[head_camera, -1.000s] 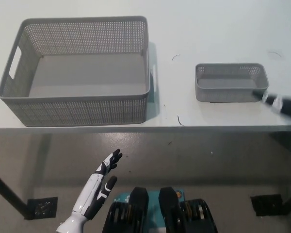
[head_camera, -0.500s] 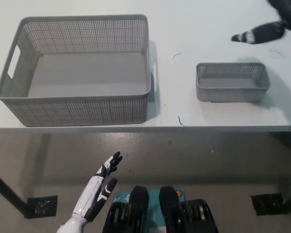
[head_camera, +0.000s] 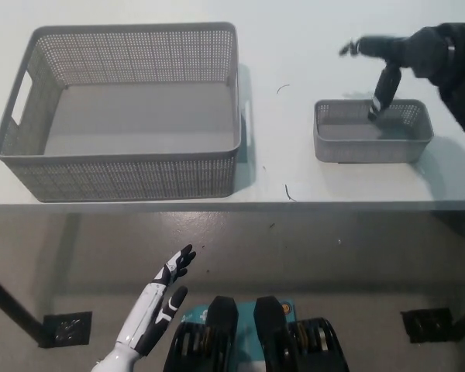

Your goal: Use the right hand to pick up a small rectangular container and put it into a bigger container on the left side

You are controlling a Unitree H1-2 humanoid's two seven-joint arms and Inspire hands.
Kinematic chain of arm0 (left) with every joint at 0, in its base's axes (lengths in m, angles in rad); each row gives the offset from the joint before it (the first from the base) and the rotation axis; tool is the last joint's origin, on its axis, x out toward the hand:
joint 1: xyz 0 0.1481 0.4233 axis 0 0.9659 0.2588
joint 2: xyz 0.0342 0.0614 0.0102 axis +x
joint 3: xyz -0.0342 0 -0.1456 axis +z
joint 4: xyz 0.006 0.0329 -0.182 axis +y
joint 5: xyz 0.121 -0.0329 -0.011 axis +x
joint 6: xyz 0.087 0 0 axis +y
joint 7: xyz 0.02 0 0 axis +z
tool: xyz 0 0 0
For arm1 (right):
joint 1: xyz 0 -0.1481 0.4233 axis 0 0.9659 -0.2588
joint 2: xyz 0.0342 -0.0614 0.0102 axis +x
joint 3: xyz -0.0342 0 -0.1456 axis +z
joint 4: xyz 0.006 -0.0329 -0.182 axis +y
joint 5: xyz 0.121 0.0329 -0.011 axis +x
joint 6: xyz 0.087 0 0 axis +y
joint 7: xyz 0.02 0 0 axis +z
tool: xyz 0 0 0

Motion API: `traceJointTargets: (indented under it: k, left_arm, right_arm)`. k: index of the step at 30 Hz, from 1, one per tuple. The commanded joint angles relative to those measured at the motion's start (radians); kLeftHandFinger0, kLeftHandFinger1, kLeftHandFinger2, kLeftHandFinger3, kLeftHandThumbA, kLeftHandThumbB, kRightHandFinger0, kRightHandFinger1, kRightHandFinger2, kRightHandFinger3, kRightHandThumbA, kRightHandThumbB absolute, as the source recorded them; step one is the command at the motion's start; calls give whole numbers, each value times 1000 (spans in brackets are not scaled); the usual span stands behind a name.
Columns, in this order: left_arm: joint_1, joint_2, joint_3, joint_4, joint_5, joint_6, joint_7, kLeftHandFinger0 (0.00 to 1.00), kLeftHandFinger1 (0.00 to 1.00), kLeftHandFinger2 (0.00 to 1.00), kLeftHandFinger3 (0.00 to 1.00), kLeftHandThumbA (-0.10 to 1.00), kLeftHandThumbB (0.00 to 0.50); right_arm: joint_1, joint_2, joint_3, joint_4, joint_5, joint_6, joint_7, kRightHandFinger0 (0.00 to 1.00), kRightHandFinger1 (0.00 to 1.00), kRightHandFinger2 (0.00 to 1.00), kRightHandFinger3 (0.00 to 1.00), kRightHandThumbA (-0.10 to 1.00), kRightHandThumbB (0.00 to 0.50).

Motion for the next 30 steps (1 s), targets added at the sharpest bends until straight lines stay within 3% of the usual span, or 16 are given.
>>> traceJointTargets:
  k: [1, 10, 14, 28, 30]
  left_arm:
    - [0, 22, 1, -30, 1, -42, -14, 1000, 1000, 1000, 1000, 1000, 359]
    - [-10, 24, 3, -33, -2, -32, -21, 1000, 1000, 1000, 1000, 1000, 372]
    - [-10, 26, 2, -34, -7, -30, -27, 1000, 1000, 1000, 1000, 1000, 376]
    - [-5, 29, 6, -32, -9, -34, -34, 1000, 1000, 1000, 1000, 1000, 356]
    - [-3, 30, 6, -38, -9, -26, -37, 1000, 1000, 1000, 1000, 1000, 354]
  right_arm:
    - [-205, 60, 54, 186, -74, -39, 171, 1000, 1000, 1000, 1000, 1000, 410]
    - [-229, 107, 79, 311, -90, -98, 156, 1000, 1000, 1000, 1000, 1000, 397]
    - [-221, 113, 68, 314, -89, -122, 135, 1000, 1000, 1000, 1000, 1000, 350]
    - [-153, 134, 56, 362, -113, -114, 58, 1000, 1000, 1000, 1000, 1000, 406]
    - [-140, 138, 46, 372, -108, -87, 59, 1000, 1000, 1000, 1000, 1000, 435]
